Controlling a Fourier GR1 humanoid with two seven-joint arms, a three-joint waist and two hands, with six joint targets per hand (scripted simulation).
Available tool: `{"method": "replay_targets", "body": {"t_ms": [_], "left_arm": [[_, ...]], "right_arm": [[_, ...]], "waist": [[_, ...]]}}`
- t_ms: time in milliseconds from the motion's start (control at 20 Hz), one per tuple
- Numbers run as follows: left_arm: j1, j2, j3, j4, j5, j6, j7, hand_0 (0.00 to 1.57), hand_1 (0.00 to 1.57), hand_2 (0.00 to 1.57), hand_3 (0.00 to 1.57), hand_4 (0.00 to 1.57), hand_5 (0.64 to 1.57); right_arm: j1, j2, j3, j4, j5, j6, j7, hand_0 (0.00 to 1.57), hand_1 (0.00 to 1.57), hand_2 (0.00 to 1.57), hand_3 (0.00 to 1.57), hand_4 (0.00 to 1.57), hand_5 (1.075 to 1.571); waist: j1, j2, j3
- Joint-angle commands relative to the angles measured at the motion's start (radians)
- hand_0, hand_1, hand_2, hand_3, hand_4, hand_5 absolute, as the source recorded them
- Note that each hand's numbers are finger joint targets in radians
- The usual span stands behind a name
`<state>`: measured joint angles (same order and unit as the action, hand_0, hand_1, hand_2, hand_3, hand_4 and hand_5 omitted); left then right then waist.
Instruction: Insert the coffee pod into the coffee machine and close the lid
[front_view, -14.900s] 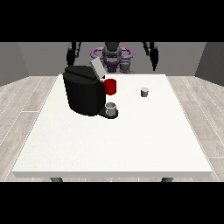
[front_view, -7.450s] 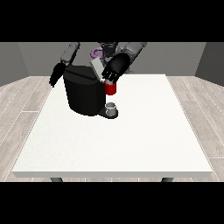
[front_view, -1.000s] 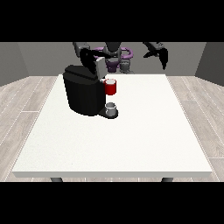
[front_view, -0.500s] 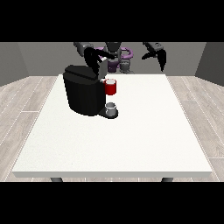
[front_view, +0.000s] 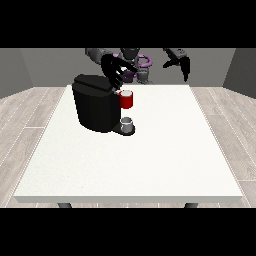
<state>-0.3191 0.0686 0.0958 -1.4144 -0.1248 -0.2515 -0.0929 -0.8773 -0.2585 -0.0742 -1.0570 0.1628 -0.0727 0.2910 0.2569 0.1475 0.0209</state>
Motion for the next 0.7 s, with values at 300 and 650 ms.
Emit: {"method": "replay_targets", "body": {"t_ms": [300, 650], "left_arm": [[-0.081, 0.014, -0.013, -0.002, 0.012, -0.034, 0.002, 0.00, 0.00, 0.00, 0.00, 0.42, 1.571], [-0.103, -0.003, -0.043, 0.008, 0.017, -0.060, -0.031, 0.00, 0.00, 0.00, 0.00, 0.40, 1.571]], "right_arm": [[-0.128, 0.018, 0.034, -0.113, 0.008, 0.022, 0.011, 0.00, 0.00, 0.00, 0.00, 0.15, 1.571], [-0.160, -0.052, 0.011, -0.228, 0.028, 0.019, 0.151, 0.00, 0.00, 0.00, 0.00, 0.00, 1.571]], "waist": [[0.160, 0.057, -0.0205], [0.267, 0.121, -0.0217]]}}
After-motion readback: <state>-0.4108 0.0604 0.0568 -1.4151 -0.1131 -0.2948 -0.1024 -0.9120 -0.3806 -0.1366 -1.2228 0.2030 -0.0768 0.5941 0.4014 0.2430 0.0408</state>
